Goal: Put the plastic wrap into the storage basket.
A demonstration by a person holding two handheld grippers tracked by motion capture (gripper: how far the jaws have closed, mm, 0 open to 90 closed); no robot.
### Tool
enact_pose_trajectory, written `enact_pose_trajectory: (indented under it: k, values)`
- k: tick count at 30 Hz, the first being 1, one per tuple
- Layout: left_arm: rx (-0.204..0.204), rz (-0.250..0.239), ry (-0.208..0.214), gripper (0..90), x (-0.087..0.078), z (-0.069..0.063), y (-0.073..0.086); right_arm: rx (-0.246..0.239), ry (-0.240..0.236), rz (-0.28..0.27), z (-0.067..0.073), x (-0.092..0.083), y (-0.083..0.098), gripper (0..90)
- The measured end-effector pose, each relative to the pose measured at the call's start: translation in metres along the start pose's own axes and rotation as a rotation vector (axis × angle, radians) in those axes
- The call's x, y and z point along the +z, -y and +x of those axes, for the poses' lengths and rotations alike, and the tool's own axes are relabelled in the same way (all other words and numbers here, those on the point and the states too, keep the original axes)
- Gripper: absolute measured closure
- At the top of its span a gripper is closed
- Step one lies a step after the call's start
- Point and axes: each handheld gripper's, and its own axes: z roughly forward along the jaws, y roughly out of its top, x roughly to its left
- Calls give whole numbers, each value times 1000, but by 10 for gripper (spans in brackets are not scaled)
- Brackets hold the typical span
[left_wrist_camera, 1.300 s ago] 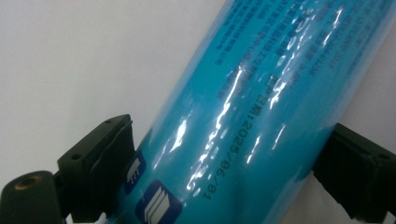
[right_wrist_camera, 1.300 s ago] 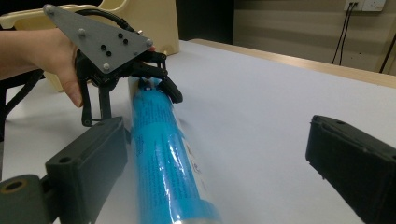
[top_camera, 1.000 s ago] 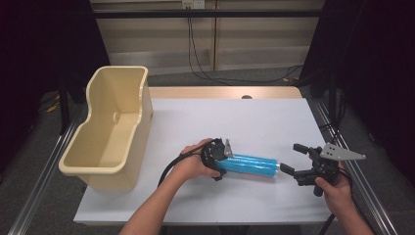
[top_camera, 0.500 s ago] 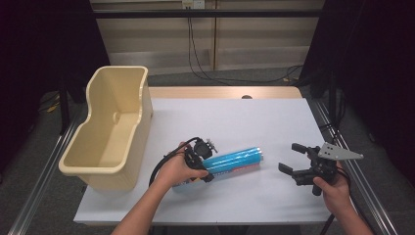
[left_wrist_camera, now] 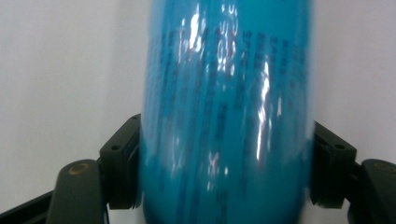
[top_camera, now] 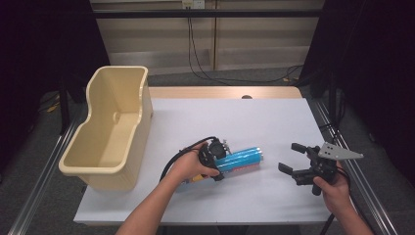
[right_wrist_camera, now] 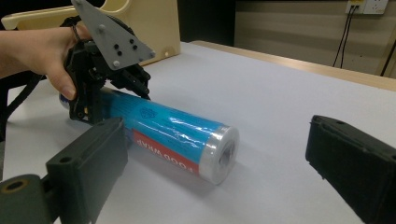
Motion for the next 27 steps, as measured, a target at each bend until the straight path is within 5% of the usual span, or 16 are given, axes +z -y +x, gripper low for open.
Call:
enact_pose_trajectory:
  k: [5, 8, 9, 11, 17, 27]
  values:
    - [5, 31, -30, 310, -1, -4, -4, 3, -2, 2, -1, 0, 1, 52]
    - [-67, 16, -1, 318, -10, 0, -2, 1, -5, 4, -1, -1, 1, 52]
    - [-61, 15, 11, 318, -17, 3, -2, -1, -4, 3, -1, 0, 1, 52]
    - [-123, -14, 31, 318, -29, 3, -2, 0, -4, 1, 0, 0, 0, 52]
    - [-197, -49, 12, 317, -81, 12, 2, 2, -5, -1, 0, 0, 0, 52]
    - [-325, -57, -70, 317, -160, 22, 20, -9, -6, -5, 1, 0, 0, 51]
